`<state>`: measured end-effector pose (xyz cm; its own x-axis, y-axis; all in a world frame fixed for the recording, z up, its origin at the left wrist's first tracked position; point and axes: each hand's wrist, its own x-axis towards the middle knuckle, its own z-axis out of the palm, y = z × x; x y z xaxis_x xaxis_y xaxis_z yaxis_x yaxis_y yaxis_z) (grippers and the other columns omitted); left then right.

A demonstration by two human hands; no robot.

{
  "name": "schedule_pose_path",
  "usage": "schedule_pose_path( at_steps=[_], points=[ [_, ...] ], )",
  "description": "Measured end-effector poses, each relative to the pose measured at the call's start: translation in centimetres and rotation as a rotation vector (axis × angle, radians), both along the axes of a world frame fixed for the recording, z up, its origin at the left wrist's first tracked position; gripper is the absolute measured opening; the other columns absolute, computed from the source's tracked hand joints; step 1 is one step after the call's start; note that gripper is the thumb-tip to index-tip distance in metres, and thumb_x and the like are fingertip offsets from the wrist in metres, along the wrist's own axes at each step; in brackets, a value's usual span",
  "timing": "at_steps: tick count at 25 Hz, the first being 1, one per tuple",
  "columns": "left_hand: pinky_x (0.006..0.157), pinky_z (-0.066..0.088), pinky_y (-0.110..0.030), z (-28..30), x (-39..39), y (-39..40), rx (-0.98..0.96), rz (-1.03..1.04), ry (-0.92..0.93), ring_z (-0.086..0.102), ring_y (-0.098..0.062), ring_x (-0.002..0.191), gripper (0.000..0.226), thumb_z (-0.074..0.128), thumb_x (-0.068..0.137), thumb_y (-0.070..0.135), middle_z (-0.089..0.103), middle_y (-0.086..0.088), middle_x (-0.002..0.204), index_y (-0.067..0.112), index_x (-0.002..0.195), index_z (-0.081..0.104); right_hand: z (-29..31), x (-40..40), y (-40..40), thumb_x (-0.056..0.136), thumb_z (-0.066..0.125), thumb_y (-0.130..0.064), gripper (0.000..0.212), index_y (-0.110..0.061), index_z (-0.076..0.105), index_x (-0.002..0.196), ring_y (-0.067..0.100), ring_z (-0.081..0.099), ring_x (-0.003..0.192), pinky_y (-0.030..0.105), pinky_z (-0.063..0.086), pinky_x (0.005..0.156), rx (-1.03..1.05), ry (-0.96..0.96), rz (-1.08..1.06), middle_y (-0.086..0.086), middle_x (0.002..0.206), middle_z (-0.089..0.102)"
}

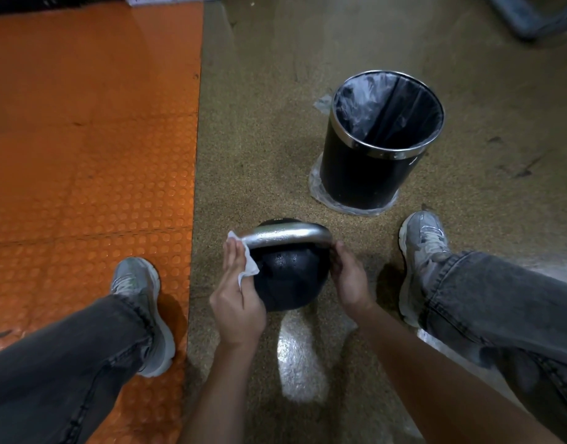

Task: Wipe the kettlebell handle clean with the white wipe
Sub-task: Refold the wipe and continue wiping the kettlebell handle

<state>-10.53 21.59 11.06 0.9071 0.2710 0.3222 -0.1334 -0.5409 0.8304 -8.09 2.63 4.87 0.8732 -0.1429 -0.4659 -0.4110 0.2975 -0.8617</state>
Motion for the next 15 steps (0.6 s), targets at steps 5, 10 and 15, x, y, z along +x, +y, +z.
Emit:
schedule_pose_path(
  at_steps=[5,10,15],
  points=[
    [0.119,0.03,-0.038,0.3,0.7,-0.4,0.05,-0.069,0.028,0.036,-0.018,0.144,0.045,0.041,0.095,0.002,0.047,-0.01,0.148,0.0,0.14,0.05,-0.1,0.1,-0.1,0.109,0.043,-0.037,0.035,-0.027,0.077,0.11,0.015,0.064,0.124,0.045,0.04,0.117,0.035,0.017,0.007,-0.002,0.122,0.075],
    [0.118,0.031,-0.045,0.2,0.3,-0.5,0.036,-0.037,0.049,0.031,-0.02,0.146,0.046,0.041,0.097,0.006,0.042,-0.008,0.152,0.003,0.143,0.046,-0.4,-0.1,-0.2,0.1,0.046,-0.053,0.037,-0.036,0.076,0.115,0.02,0.057,0.132,0.053,0.036,0.119,-0.021,-0.017,0.019,-0.003,0.129,0.072],
    [0.12,0.027,-0.042,-0.2,-0.6,-1.0,0.02,-0.03,0.073,0.026,-0.018,0.148,0.049,0.039,0.096,0.001,0.035,-0.009,0.156,0.003,0.146,0.042,-1.0,0.0,-0.1,0.097,0.049,-0.058,0.04,-0.035,0.075,0.118,0.021,0.057,0.133,0.054,0.035,0.119,-0.021,-0.008,0.017,-0.003,0.13,0.071]
  ],
)
